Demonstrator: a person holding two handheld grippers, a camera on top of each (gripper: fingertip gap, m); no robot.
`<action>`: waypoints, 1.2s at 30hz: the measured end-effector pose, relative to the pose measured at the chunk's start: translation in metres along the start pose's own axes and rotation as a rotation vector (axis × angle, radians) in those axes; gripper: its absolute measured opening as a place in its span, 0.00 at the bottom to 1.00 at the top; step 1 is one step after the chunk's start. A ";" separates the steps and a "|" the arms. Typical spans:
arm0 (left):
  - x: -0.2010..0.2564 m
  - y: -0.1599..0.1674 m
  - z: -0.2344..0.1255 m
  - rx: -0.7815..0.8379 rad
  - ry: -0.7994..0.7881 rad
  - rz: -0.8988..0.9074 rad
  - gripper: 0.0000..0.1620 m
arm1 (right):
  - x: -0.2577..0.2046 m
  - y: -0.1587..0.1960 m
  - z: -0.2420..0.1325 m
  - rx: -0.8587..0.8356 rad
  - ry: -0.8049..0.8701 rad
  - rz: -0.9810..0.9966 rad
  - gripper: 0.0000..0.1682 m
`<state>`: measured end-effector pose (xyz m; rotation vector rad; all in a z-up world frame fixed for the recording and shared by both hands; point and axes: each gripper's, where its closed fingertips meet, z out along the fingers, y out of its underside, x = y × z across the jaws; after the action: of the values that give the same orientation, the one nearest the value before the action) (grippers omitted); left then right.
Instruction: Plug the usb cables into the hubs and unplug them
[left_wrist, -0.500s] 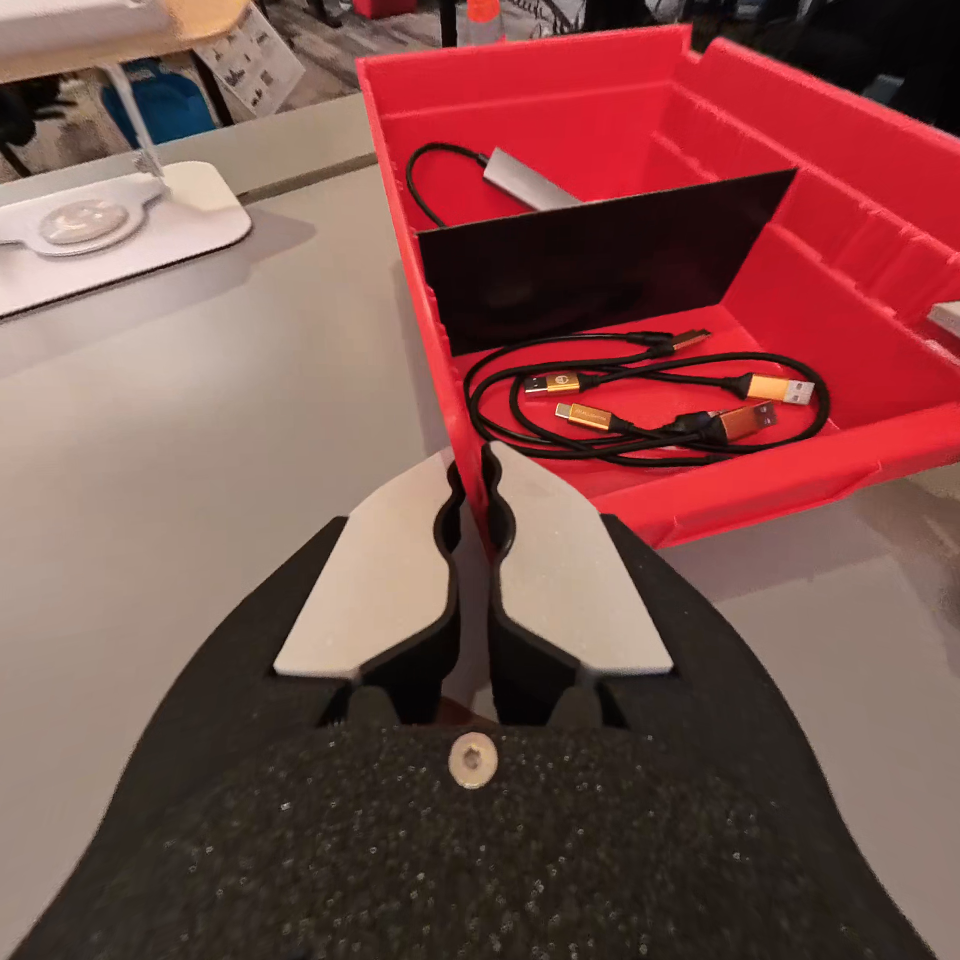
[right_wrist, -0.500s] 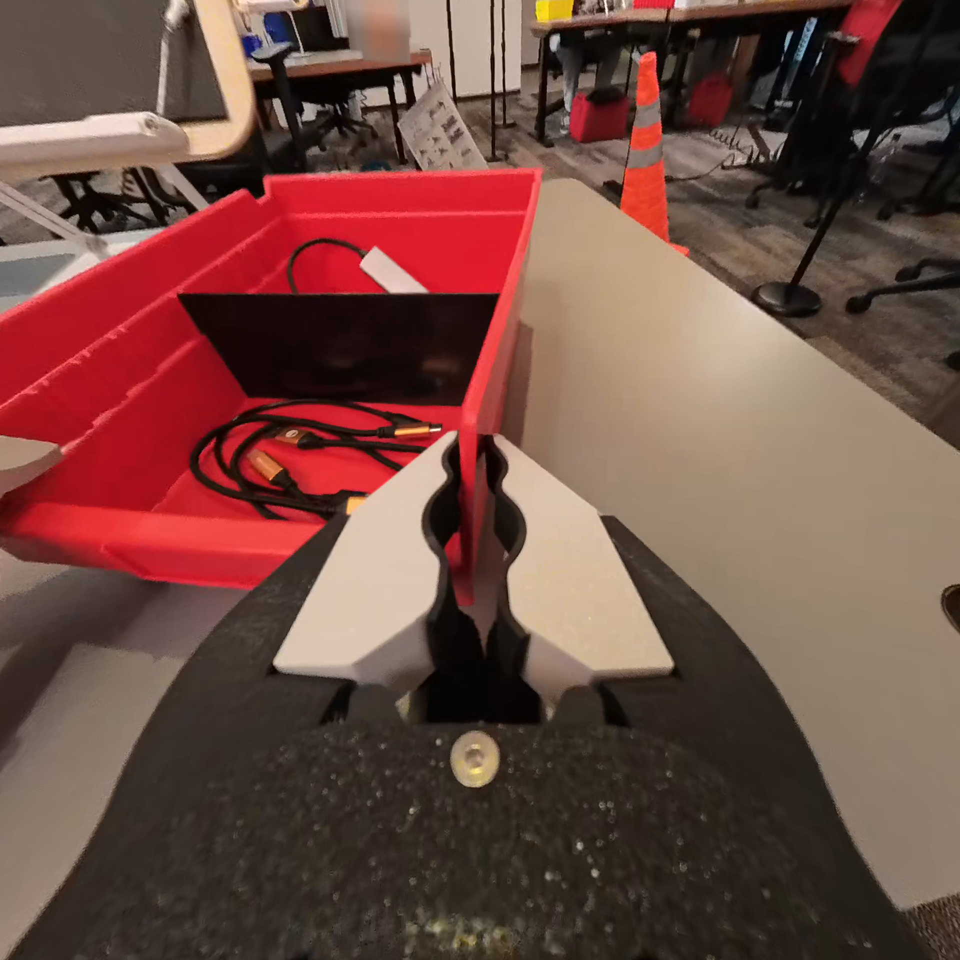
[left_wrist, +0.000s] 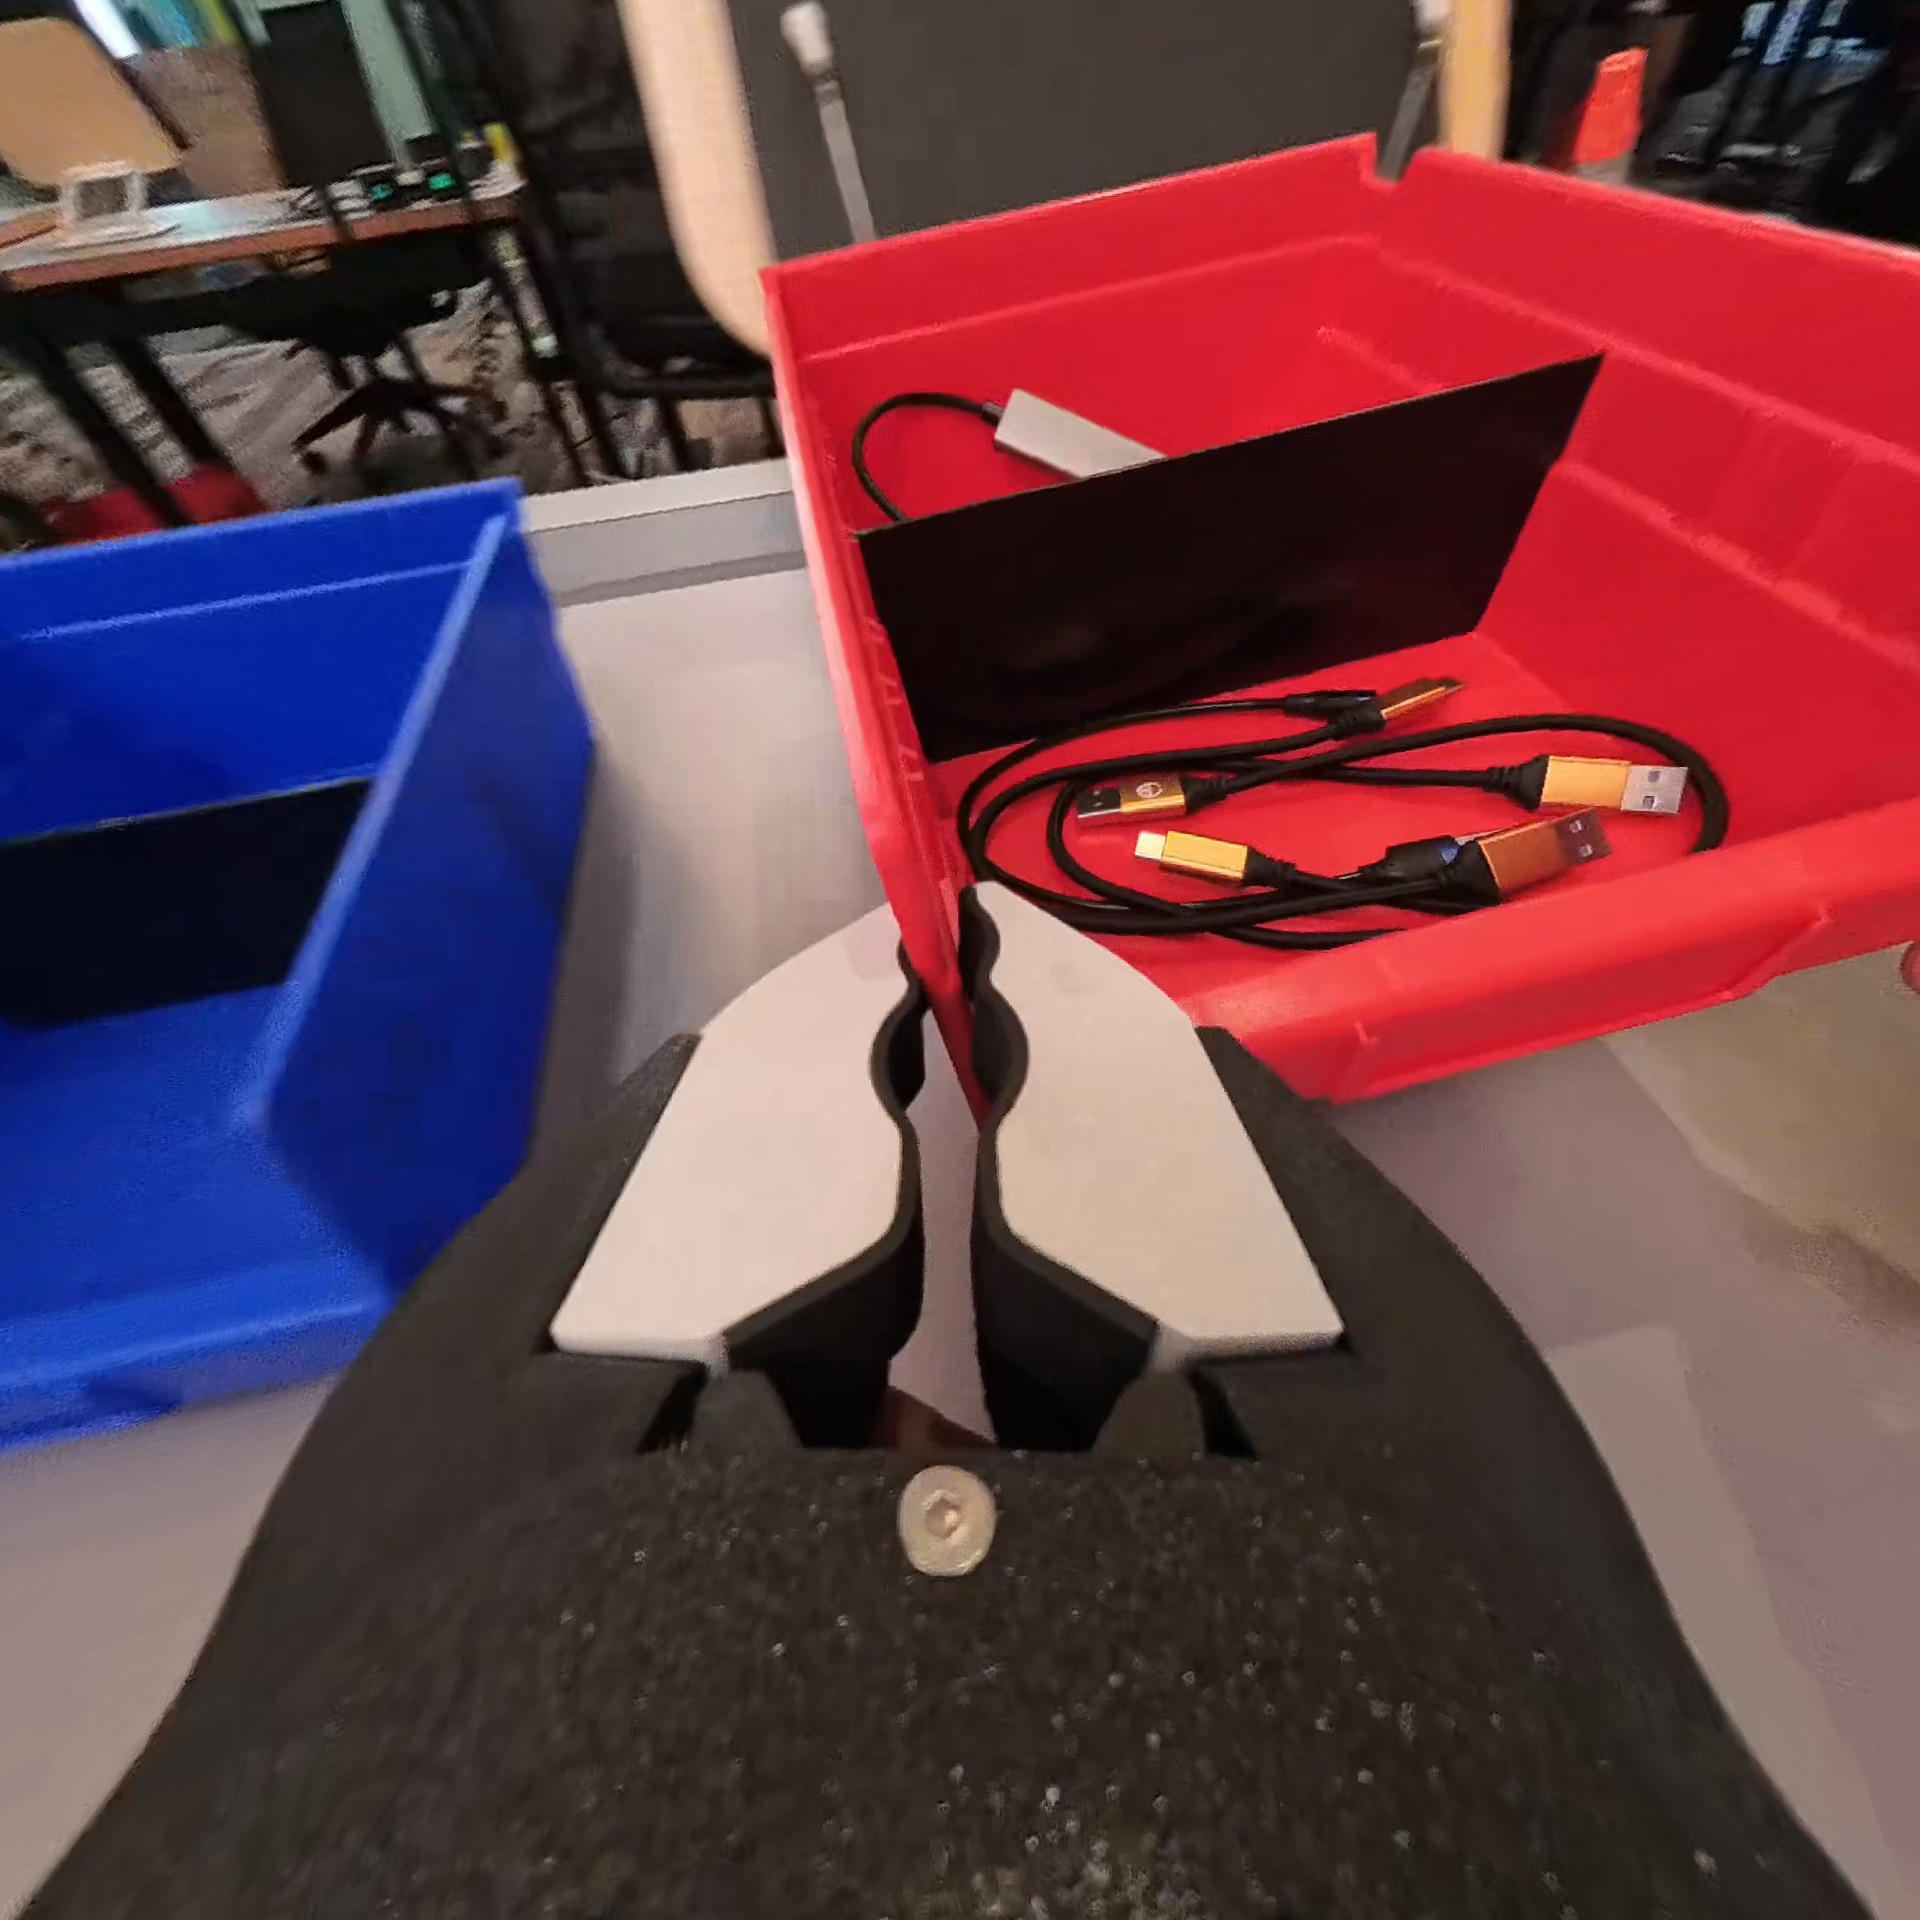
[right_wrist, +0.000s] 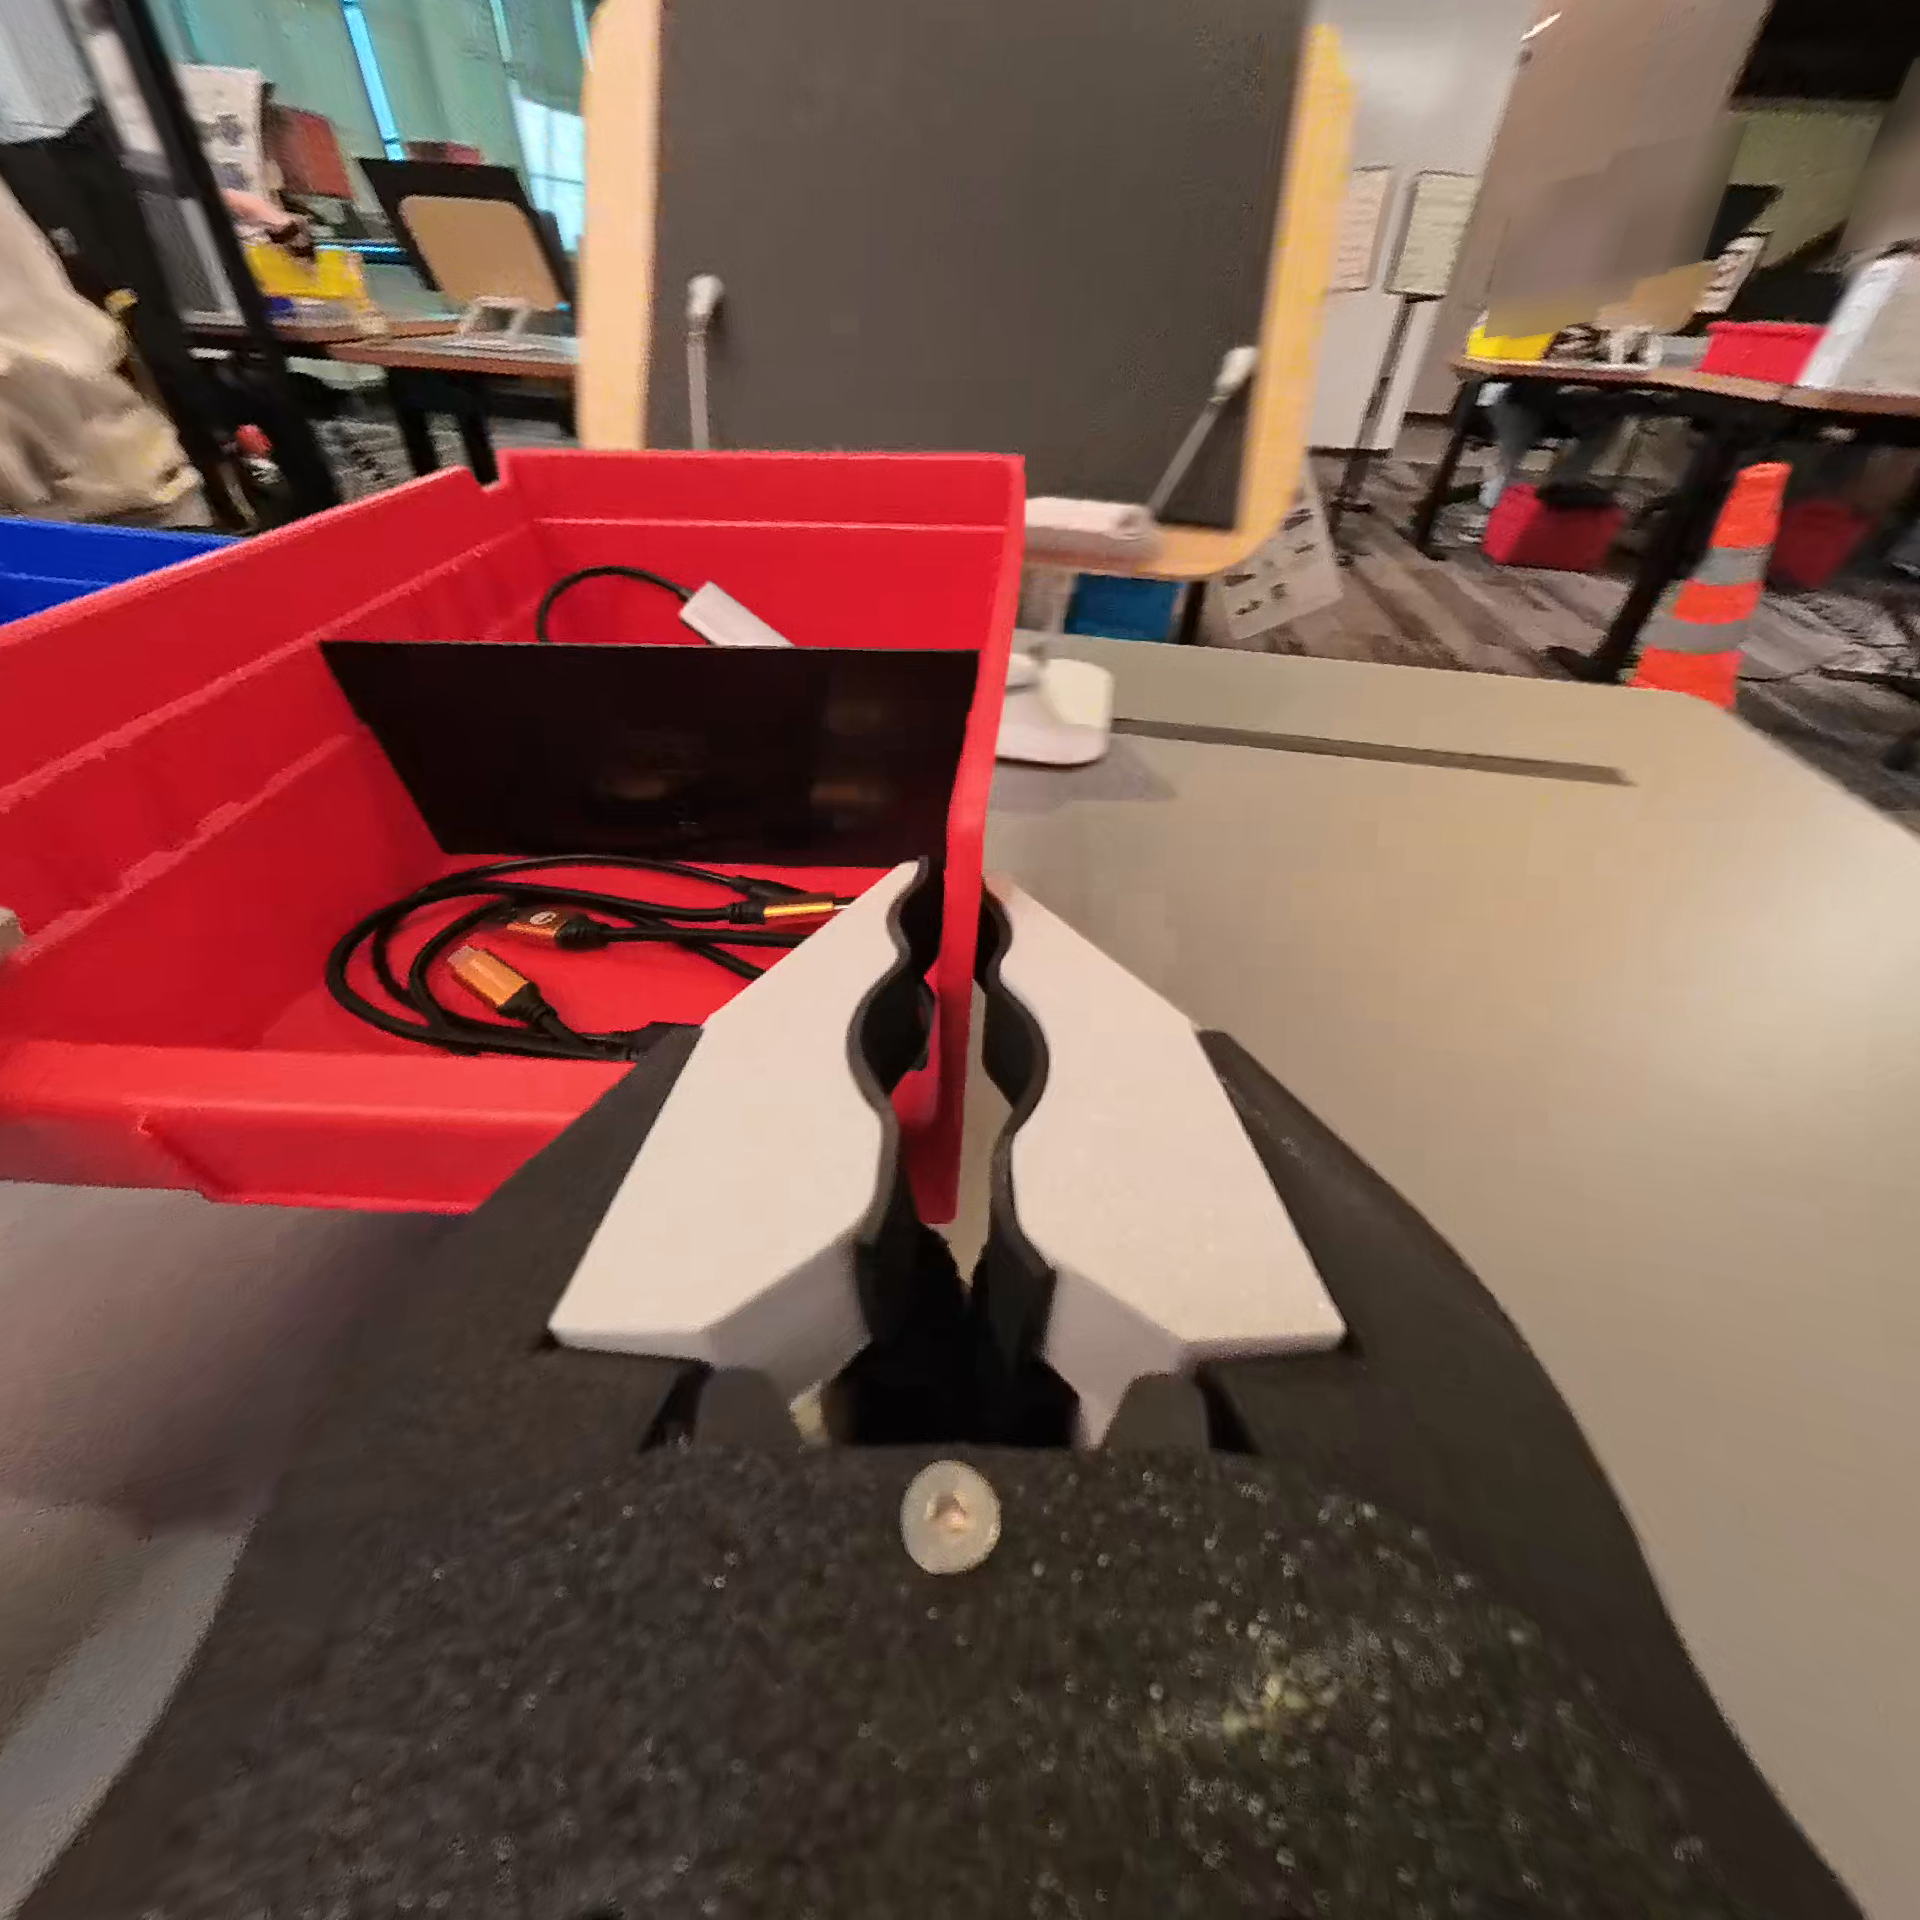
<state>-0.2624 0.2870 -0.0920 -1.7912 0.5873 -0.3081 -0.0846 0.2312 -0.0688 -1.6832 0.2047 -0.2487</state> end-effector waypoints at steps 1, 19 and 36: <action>-0.016 0.005 -0.003 -0.010 -0.027 -0.008 0.02 | -0.016 0.001 0.006 -0.010 -0.021 0.001 0.01; -0.066 0.046 -0.066 -0.086 0.209 -0.123 0.22 | -0.039 0.042 -0.023 -0.195 -0.381 0.073 0.13; -0.334 0.089 -0.037 -0.195 -0.111 -0.210 0.15 | -0.121 0.059 -0.108 -0.150 -0.663 -0.217 0.12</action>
<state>-0.5818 0.4177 -0.1363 -2.0495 0.3607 -0.2995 -0.2307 0.1548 -0.1204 -1.8465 -0.4657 0.1761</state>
